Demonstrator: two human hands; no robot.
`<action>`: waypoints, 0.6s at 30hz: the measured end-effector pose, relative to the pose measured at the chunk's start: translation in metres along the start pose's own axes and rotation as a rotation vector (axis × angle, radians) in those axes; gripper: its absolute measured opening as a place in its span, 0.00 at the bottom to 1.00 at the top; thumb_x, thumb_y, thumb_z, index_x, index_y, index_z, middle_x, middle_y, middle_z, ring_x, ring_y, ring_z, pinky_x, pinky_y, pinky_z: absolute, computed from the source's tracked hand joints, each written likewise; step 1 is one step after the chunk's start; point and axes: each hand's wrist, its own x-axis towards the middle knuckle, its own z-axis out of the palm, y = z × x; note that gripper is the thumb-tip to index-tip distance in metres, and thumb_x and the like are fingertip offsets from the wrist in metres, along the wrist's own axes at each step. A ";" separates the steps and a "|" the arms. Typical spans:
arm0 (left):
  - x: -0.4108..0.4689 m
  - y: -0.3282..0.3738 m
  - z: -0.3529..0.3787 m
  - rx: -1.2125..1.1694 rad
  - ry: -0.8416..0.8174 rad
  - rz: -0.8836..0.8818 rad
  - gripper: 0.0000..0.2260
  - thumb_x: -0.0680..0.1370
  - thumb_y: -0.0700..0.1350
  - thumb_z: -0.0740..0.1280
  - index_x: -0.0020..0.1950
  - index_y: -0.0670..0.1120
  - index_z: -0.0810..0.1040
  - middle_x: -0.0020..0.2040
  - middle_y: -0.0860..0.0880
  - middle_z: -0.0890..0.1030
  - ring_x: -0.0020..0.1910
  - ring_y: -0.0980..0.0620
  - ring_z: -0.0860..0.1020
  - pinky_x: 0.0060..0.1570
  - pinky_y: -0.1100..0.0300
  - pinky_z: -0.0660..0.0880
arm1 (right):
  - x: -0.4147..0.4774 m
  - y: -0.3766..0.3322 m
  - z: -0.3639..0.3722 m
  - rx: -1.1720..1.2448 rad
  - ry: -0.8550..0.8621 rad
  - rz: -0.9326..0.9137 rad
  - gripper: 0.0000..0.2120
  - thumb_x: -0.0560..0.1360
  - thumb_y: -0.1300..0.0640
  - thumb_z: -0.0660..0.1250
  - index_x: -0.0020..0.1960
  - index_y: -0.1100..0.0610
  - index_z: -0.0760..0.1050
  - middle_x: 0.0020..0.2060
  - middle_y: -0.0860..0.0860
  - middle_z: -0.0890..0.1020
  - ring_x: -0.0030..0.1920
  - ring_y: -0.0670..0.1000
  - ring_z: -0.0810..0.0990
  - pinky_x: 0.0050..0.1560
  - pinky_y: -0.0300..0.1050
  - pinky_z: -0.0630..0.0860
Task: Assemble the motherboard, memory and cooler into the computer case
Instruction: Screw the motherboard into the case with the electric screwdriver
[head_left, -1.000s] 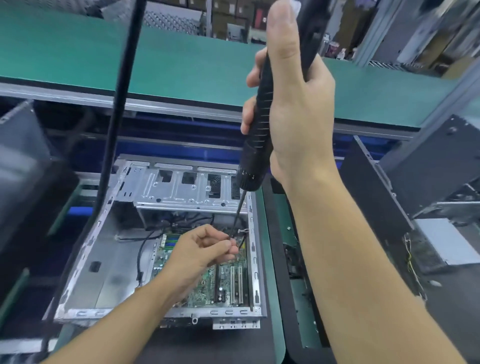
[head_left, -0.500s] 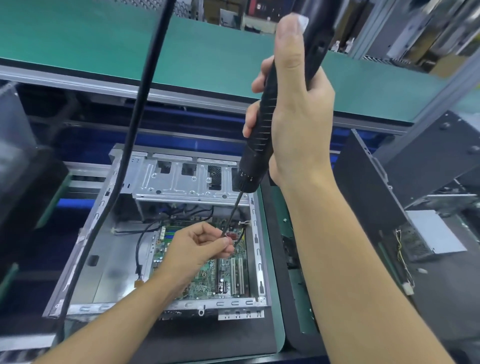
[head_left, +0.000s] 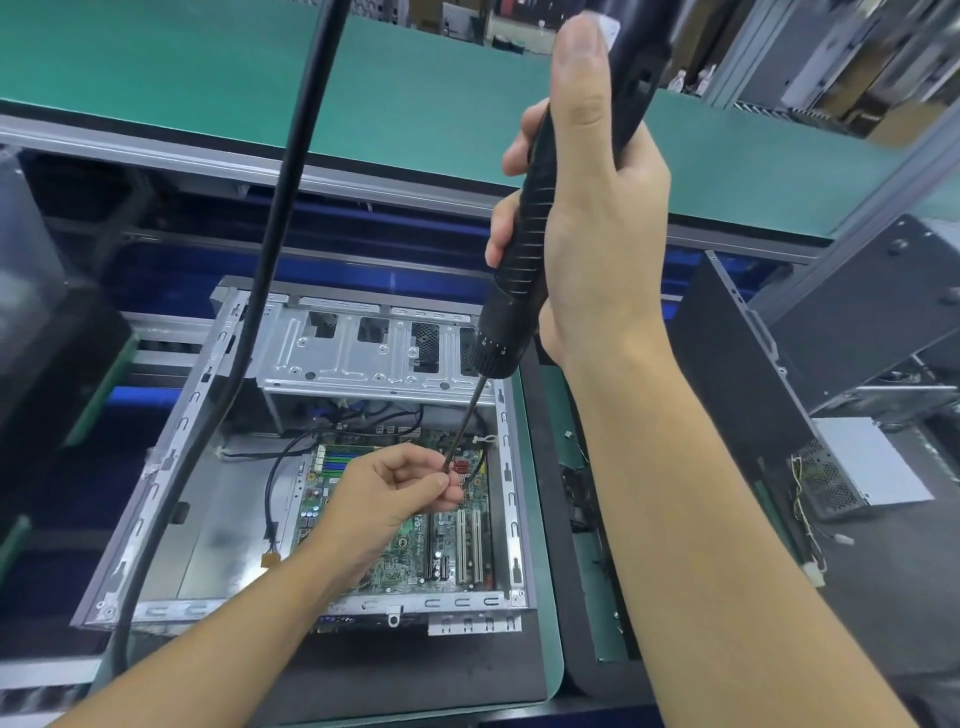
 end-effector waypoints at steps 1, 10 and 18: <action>0.000 0.000 0.000 0.006 0.006 0.002 0.07 0.74 0.30 0.70 0.47 0.39 0.83 0.44 0.35 0.84 0.44 0.39 0.84 0.42 0.58 0.82 | 0.000 0.001 0.000 0.001 -0.001 0.001 0.17 0.81 0.46 0.65 0.46 0.61 0.72 0.37 0.56 0.74 0.26 0.53 0.73 0.28 0.47 0.75; 0.001 -0.001 -0.004 0.117 0.046 0.087 0.06 0.73 0.32 0.73 0.45 0.42 0.83 0.41 0.37 0.84 0.42 0.41 0.85 0.41 0.59 0.82 | 0.000 0.006 0.003 0.001 -0.014 0.000 0.17 0.80 0.46 0.65 0.46 0.60 0.72 0.37 0.55 0.74 0.26 0.54 0.74 0.28 0.48 0.74; 0.001 -0.011 -0.011 0.278 0.069 0.202 0.08 0.73 0.40 0.75 0.47 0.53 0.84 0.40 0.45 0.86 0.43 0.45 0.85 0.45 0.57 0.82 | -0.003 0.011 0.004 0.043 -0.059 -0.003 0.17 0.78 0.46 0.65 0.47 0.61 0.73 0.37 0.54 0.75 0.25 0.53 0.73 0.27 0.47 0.73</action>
